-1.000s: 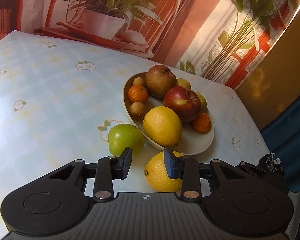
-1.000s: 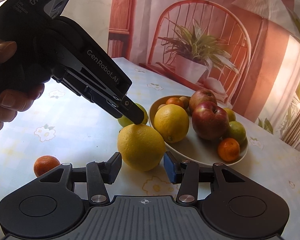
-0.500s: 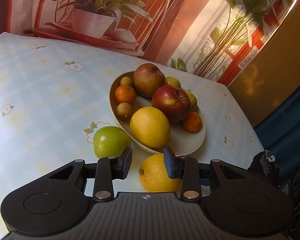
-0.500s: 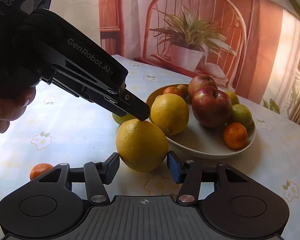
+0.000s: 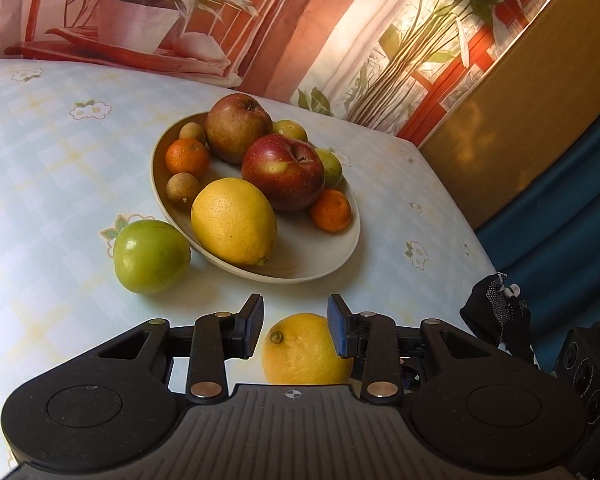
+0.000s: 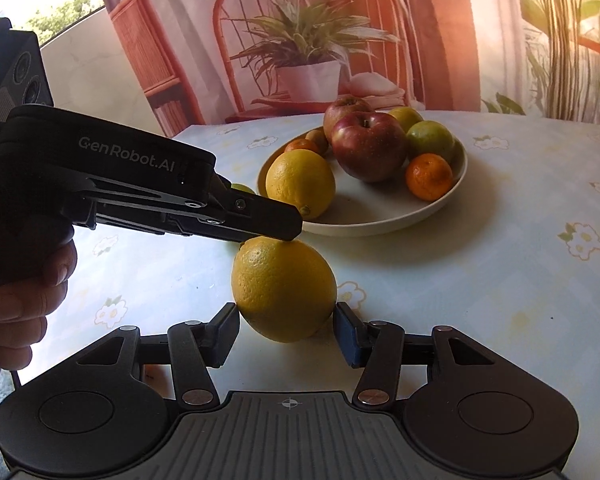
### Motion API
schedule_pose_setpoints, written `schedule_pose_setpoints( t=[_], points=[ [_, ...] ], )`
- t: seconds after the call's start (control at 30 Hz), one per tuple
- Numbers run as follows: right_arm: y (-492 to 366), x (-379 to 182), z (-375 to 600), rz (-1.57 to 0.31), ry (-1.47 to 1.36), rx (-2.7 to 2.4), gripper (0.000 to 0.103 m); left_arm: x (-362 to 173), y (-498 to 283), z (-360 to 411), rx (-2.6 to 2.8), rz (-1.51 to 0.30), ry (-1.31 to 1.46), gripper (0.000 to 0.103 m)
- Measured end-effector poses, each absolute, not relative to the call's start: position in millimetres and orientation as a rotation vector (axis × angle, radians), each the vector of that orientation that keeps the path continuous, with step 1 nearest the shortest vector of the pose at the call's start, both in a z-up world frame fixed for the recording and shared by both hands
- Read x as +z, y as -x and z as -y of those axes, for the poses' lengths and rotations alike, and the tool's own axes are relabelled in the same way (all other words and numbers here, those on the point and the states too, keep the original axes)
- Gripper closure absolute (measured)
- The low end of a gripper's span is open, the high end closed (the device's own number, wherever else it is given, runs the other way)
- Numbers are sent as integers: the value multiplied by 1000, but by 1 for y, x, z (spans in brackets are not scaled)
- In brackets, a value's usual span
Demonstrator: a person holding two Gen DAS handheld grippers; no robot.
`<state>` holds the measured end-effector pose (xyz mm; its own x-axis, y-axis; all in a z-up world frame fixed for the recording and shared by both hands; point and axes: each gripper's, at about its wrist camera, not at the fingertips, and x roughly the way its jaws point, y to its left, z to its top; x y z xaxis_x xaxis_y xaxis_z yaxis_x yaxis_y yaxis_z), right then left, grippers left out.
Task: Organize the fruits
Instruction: 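Lift and carry the grapefruit onto the cream plate with both grippers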
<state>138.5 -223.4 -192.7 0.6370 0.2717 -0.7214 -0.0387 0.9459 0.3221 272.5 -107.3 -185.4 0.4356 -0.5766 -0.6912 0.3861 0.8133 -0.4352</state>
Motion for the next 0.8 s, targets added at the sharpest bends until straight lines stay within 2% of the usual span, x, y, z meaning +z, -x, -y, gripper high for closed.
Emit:
schedule_pose_setpoints(
  t=[0.4, 0.63, 0.73, 0.8],
  points=[
    [-141, -196, 227, -854, -362, 148, 55, -205, -277, 83, -572, -1035, 506, 64],
    [-141, -196, 226, -845, -348, 148, 54, -202, -272, 90, -567, -1004, 470, 64],
    [-139, -192, 220, -822, -256, 134, 49, -201, -273, 93, -584, -996, 447, 63],
    [-138, -190, 214, -807, -187, 132, 49, -200, -274, 94, -583, -995, 441, 63]
  ],
)
